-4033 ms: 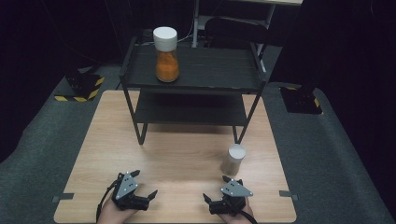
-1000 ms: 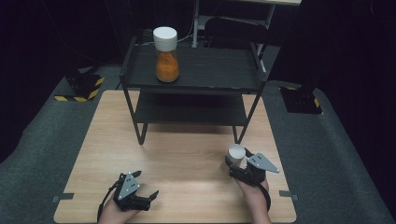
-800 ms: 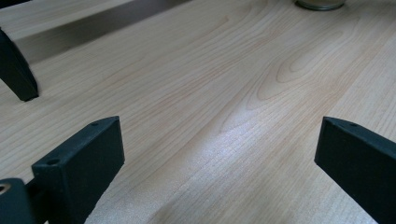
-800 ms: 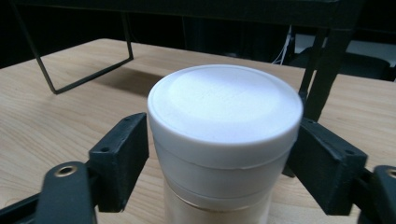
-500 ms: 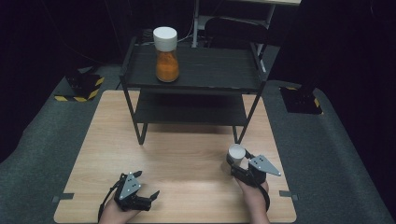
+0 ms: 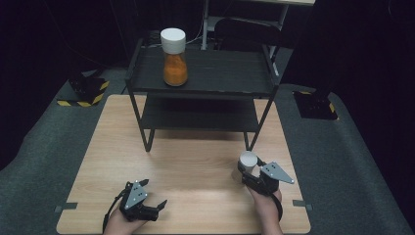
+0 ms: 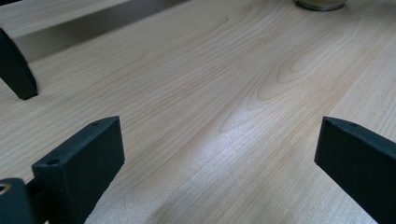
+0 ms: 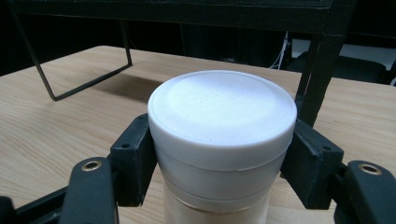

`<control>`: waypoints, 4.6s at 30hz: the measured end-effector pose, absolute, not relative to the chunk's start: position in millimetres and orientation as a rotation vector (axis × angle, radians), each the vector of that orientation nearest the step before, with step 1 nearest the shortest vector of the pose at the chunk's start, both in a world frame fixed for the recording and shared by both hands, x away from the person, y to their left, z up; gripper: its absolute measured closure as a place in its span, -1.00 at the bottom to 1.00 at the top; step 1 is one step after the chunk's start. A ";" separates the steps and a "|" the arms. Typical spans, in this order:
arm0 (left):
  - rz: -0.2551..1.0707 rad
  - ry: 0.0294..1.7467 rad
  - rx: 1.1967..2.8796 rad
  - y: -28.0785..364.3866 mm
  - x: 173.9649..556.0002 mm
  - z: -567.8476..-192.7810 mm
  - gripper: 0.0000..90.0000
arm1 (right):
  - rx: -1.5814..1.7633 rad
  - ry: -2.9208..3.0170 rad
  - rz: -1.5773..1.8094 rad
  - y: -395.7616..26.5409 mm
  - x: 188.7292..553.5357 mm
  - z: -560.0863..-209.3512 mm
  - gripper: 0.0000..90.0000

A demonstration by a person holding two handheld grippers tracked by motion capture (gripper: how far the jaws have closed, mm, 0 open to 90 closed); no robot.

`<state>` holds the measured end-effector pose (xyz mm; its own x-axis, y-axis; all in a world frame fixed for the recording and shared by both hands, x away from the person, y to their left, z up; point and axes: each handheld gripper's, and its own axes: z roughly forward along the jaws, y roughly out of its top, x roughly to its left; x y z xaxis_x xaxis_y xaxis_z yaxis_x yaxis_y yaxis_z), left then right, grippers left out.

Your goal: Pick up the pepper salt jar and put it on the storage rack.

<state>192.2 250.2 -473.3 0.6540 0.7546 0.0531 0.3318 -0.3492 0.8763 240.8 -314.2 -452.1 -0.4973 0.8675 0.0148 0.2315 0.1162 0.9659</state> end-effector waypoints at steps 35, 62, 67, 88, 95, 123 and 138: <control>0.537 0.811 1.982 254.6 197.9 -470.6 -0.96 | 0.909 1.780 1.511 -304.4 206.2 -352.4 -0.26; 0.529 0.819 1.975 256.1 198.4 -470.8 -0.96 | 0.863 1.739 1.569 -297.6 210.1 -282.6 -0.25; 0.530 0.816 1.978 256.0 198.4 -470.6 -0.96 | 0.868 1.748 1.567 -296.2 216.7 -269.6 -0.25; 0.525 0.850 1.970 258.8 198.0 -470.0 -0.96 | 0.875 1.730 1.541 -284.0 238.0 -227.1 -0.25; 0.524 0.851 1.967 259.6 198.1 -470.3 -0.96 | 0.870 1.704 1.545 -276.4 245.5 -212.1 -0.25; 0.517 0.849 1.966 260.9 198.9 -470.3 -0.96 | 0.884 1.611 1.555 -259.2 282.2 -171.0 -0.25; 0.507 0.848 1.959 263.0 199.8 -470.9 -0.96 | 0.897 1.598 1.514 -238.4 319.8 -172.4 -0.26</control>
<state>199.8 263.0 -470.9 0.6788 0.7342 0.0130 0.3588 -0.3471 0.8665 319.8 -238.4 -172.4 -0.4761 0.8779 -0.0515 -0.0042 0.0564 0.9984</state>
